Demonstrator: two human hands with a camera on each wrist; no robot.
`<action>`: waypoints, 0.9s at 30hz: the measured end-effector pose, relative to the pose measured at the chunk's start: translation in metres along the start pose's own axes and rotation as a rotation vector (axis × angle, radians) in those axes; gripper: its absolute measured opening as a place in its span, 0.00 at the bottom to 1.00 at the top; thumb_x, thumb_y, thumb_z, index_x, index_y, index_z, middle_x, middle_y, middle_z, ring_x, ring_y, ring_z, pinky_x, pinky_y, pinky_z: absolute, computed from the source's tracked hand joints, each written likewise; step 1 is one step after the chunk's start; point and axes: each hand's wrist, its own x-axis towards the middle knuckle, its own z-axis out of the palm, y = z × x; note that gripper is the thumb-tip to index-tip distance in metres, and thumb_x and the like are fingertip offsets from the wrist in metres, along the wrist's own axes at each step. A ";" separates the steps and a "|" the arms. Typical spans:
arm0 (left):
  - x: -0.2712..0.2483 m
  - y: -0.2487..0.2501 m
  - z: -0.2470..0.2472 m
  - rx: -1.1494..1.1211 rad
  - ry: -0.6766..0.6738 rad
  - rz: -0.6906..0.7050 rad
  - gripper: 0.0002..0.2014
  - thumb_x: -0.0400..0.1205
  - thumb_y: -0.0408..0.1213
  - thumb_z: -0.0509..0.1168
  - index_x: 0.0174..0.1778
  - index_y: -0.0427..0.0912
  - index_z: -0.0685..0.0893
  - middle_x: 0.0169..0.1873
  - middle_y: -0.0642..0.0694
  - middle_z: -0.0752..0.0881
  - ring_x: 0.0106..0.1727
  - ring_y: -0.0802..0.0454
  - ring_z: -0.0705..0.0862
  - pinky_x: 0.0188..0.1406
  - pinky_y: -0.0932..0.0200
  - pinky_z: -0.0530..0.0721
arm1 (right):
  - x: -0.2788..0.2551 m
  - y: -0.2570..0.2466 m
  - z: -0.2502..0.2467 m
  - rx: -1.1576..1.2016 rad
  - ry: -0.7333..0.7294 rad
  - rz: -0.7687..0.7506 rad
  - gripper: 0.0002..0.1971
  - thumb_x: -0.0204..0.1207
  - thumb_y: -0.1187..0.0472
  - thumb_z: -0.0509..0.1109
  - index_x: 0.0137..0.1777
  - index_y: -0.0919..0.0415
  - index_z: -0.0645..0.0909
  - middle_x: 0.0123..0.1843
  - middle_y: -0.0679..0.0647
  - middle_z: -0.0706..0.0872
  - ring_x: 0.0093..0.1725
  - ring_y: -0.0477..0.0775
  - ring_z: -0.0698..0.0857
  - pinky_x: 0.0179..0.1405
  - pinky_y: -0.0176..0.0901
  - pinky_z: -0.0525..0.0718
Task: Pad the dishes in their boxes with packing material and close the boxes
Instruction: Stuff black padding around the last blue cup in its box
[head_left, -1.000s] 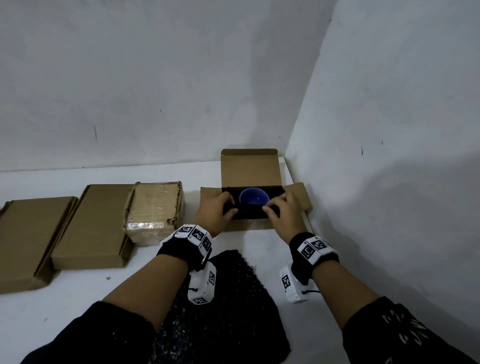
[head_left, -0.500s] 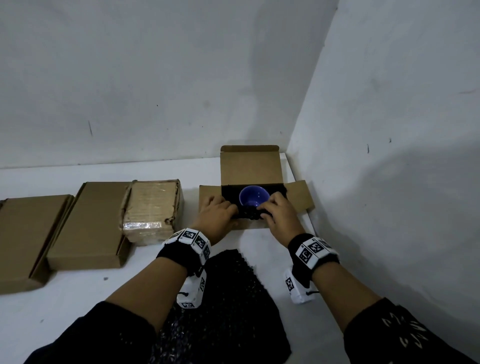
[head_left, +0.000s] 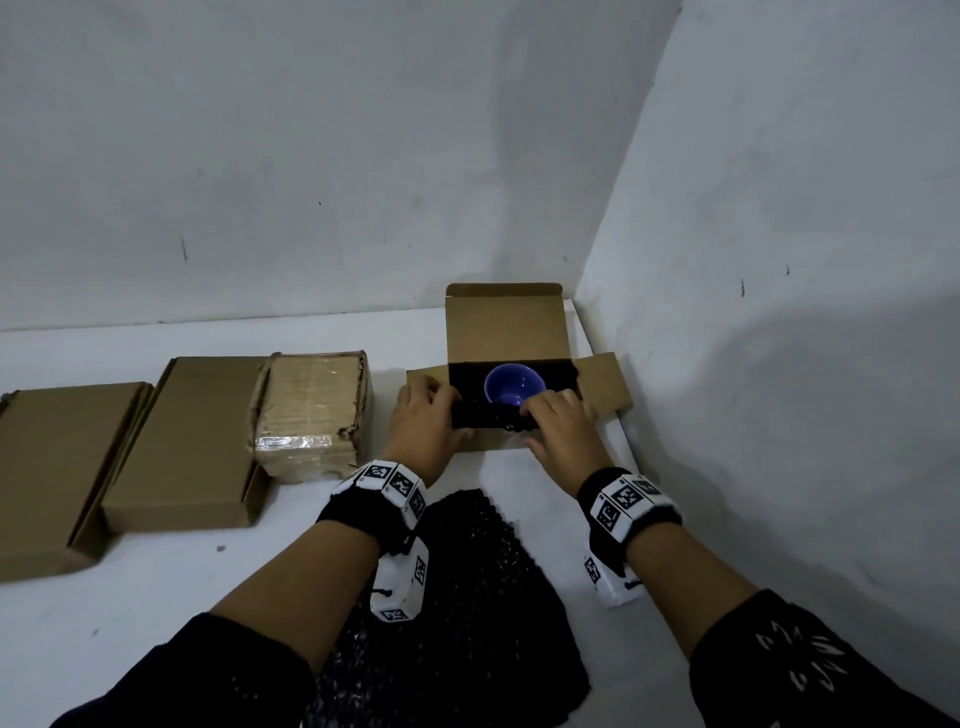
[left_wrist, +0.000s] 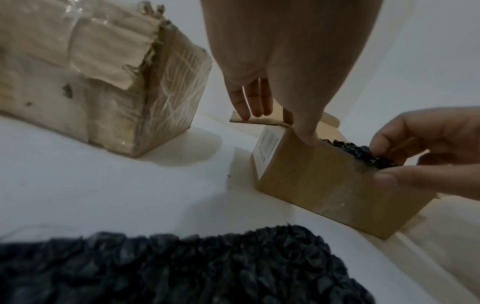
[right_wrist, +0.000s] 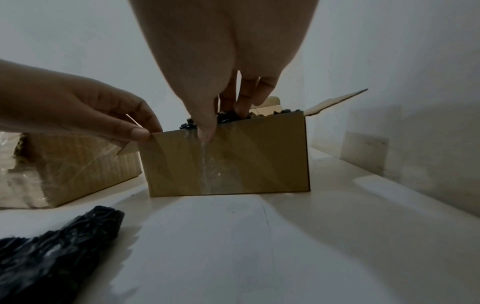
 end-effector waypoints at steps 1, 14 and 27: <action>-0.001 -0.001 0.001 -0.040 -0.014 -0.024 0.21 0.77 0.47 0.69 0.64 0.44 0.77 0.63 0.41 0.72 0.64 0.42 0.71 0.64 0.52 0.72 | 0.001 -0.003 0.000 0.006 0.004 0.008 0.14 0.67 0.67 0.75 0.52 0.60 0.80 0.53 0.54 0.83 0.52 0.60 0.79 0.48 0.48 0.69; 0.004 -0.010 0.012 -0.375 -0.034 -0.160 0.17 0.73 0.39 0.75 0.56 0.40 0.82 0.57 0.41 0.77 0.56 0.41 0.80 0.62 0.46 0.79 | -0.003 -0.004 0.006 -0.078 -0.062 -0.036 0.16 0.68 0.68 0.73 0.56 0.57 0.82 0.55 0.53 0.81 0.55 0.59 0.79 0.51 0.52 0.71; 0.005 -0.010 0.014 -0.399 -0.034 -0.180 0.17 0.72 0.38 0.76 0.55 0.40 0.82 0.57 0.42 0.77 0.55 0.43 0.80 0.62 0.48 0.80 | 0.008 -0.011 -0.007 -0.113 -0.170 0.031 0.18 0.78 0.60 0.63 0.67 0.51 0.76 0.65 0.50 0.79 0.68 0.56 0.70 0.61 0.50 0.63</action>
